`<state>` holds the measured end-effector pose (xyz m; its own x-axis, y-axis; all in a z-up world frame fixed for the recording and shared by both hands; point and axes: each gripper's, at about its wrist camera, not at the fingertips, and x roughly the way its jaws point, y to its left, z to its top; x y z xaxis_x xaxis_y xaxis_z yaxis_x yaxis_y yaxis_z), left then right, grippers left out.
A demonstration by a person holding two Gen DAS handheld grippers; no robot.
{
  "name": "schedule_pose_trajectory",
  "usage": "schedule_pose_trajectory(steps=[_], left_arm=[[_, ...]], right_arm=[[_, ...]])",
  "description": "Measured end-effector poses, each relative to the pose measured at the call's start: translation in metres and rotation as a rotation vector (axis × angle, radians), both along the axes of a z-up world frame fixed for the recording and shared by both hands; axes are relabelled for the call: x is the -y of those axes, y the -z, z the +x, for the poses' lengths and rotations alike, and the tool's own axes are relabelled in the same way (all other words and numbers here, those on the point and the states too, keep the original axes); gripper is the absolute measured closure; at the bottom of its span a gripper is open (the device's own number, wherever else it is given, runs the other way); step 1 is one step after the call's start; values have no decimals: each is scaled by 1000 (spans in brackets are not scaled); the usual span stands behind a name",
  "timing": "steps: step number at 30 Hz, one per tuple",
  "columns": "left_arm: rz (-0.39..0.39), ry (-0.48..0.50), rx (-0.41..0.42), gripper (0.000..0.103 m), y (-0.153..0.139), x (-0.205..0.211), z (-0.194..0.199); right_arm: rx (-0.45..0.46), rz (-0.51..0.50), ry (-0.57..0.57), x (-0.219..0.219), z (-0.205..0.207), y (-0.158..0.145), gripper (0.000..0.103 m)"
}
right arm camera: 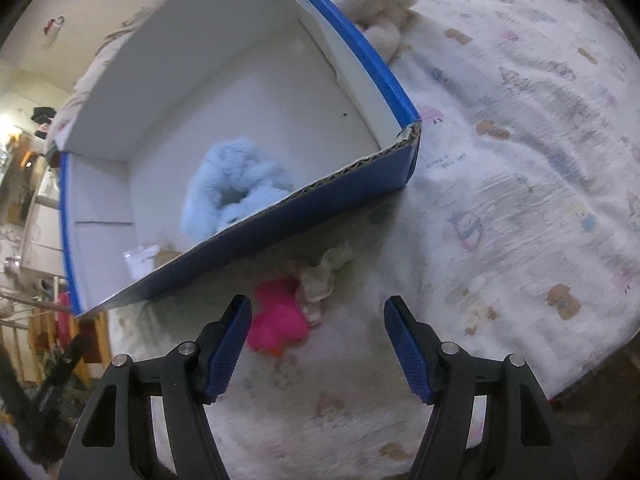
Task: Organize soft objects
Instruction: 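Withdraw the left gripper while the right gripper reaches for the cream lace scrunchie, then grasp the pink duck with the left gripper while the right gripper holds the scrunchie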
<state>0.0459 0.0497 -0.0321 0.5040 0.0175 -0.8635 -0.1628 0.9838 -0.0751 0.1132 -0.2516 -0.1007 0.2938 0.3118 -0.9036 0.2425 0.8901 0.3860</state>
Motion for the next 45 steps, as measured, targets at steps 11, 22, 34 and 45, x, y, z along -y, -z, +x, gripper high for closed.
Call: schedule_pose_trajectory(steps=[11, 22, 34, 45], left_arm=[[-23, 70, -27, 44, 4, 25, 8], [-15, 130, -62, 44, 12, 44, 9], [-87, 330, -138, 44, 36, 131, 18], [-120, 472, -257, 44, 82, 189, 26]], right_arm=[[-63, -34, -35, -17, 25, 34, 69], [19, 91, -175, -51, 12, 8, 89], [75, 16, 10, 4, -4, -11, 89], [59, 24, 24, 10, -6, -13, 89]])
